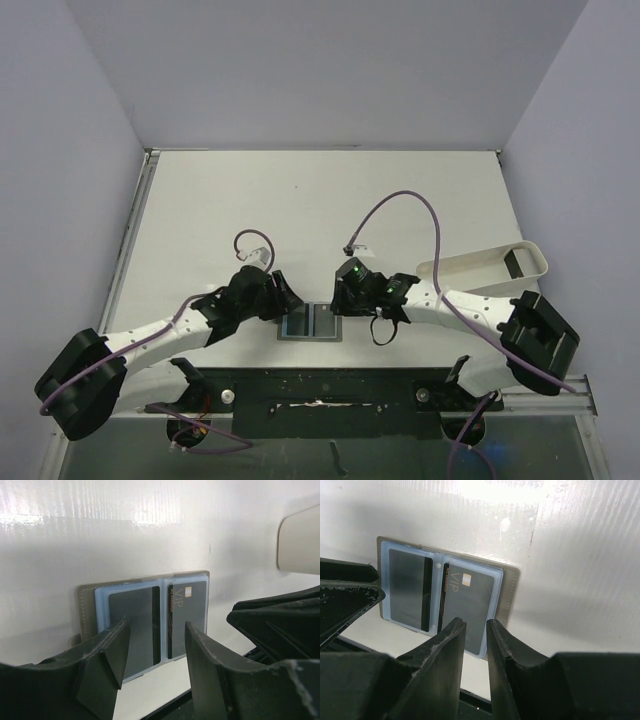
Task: Put the credit cards into the card holder
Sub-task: Insert the credit card into the card holder, then turn over the card slot in the card holder, then pick up the credit card from the storage box.
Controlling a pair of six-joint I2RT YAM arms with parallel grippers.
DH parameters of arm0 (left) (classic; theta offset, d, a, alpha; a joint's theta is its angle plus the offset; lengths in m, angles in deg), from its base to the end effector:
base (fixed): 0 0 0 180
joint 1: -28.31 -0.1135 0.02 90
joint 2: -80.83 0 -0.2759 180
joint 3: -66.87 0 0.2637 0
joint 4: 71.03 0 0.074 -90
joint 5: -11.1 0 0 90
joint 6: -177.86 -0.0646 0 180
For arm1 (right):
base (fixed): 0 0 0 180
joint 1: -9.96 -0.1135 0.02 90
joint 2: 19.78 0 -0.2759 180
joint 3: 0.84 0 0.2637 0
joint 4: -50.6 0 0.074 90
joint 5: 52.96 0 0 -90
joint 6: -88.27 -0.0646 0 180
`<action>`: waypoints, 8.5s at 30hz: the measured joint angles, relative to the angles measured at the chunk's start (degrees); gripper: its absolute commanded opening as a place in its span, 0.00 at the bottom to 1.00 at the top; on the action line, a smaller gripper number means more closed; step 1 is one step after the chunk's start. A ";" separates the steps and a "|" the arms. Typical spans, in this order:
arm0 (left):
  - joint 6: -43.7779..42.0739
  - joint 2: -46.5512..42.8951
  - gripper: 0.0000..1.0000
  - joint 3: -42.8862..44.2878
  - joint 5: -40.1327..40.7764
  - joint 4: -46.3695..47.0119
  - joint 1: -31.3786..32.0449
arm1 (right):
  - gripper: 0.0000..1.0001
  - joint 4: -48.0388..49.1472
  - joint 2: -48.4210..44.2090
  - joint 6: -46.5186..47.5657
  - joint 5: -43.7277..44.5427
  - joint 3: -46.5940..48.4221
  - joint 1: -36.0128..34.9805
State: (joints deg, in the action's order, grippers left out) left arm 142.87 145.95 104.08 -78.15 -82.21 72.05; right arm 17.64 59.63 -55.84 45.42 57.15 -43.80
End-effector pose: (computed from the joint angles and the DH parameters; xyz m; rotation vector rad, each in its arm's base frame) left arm 0.1772 -0.1684 0.1530 -0.2447 2.4032 -0.8624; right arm 0.1820 0.2324 0.1763 0.0692 2.6042 0.5640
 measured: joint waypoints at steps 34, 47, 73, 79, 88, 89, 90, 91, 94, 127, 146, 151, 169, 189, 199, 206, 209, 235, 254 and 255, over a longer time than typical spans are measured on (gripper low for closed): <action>-1.25 3.76 0.48 -1.95 -2.45 0.57 -2.60 | 0.19 0.90 7.61 0.81 -1.57 0.39 -0.35; -1.20 4.50 0.39 -1.95 -3.32 1.84 -2.60 | 0.19 0.92 7.61 0.90 -1.51 0.13 -0.72; 0.90 -1.62 0.40 -3.45 -6.82 1.70 -4.39 | 0.24 -3.56 7.58 0.52 -0.87 5.31 -1.14; 1.16 -3.26 0.40 -4.90 -7.96 1.75 -7.32 | 0.20 -4.24 7.65 0.70 -0.83 9.73 -2.16; 1.79 -3.30 0.40 -7.43 -11.17 3.15 -8.96 | 0.15 -3.32 14.49 0.74 -1.42 14.91 -3.69; 1.79 -3.30 0.40 -7.54 -11.32 3.34 -9.09 | 0.15 -3.26 15.37 0.74 -1.55 14.95 -3.87; 1.81 -3.37 0.40 -7.67 -11.47 3.50 -9.25 | 0.14 -3.26 16.06 0.74 -1.64 14.95 -4.09; 1.81 -3.45 0.40 -7.74 -11.63 3.56 -9.35 | 0.14 -3.26 16.72 0.74 -1.81 14.95 -4.09; 1.81 -3.65 0.40 -7.80 -11.85 4.11 -9.51 | 0.12 -3.26 18.73 0.74 -2.05 14.95 -4.15; 4.59 1.14 0.38 -8.98 -19.04 15.72 -9.70 | 0.11 -1.70 20.96 0.50 -2.62 14.21 -4.15; 6.47 3.96 0.39 -9.01 -20.48 22.08 -3.93 | 0.31 -5.11 7.17 4.87 7.78 12.13 1.68; 6.40 7.56 0.39 -6.73 -19.41 22.84 0.17 | 0.36 -6.99 -0.48 9.66 8.33 10.10 10.47; 1.86 14.08 0.42 0.26 -17.77 23.02 4.33 | 0.55 -13.92 -11.58 26.03 6.27 4.57 36.04; -7.87 1.42 0.46 3.13 -10.91 5.35 0.79 | 0.41 -8.48 -3.89 26.45 -3.80 1.22 36.00; -11.85 -3.21 0.47 3.39 -9.73 -3.13 -3.74 | 0.46 -7.69 0.66 24.06 -3.96 4.76 33.16; -14.32 -3.98 0.51 6.86 -9.55 -8.83 -3.82 | 0.54 -9.42 0.79 25.44 -3.26 7.98 33.14; -15.47 -4.28 0.53 9.07 -9.55 -10.60 -4.13 | 0.57 -11.19 0.39 27.39 -2.03 9.51 33.75; -29.00 -8.39 0.55 13.70 -17.53 -22.12 -8.81 | 0.67 -19.12 -6.36 49.90 18.23 10.36 59.43; -29.79 -10.49 0.55 13.70 -17.11 -23.08 -7.50 | 0.96 -5.29 4.61 55.23 18.12 4.44 61.70; -29.79 -10.49 0.55 13.70 -17.09 -23.10 -7.56 | 0.97 -4.72 5.14 55.28 18.12 4.07 61.70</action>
State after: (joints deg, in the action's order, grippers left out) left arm 113.08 135.46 117.78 -95.24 -105.31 64.49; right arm 12.91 64.77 -0.56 63.54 61.22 17.90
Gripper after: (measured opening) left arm 0.553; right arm 0.935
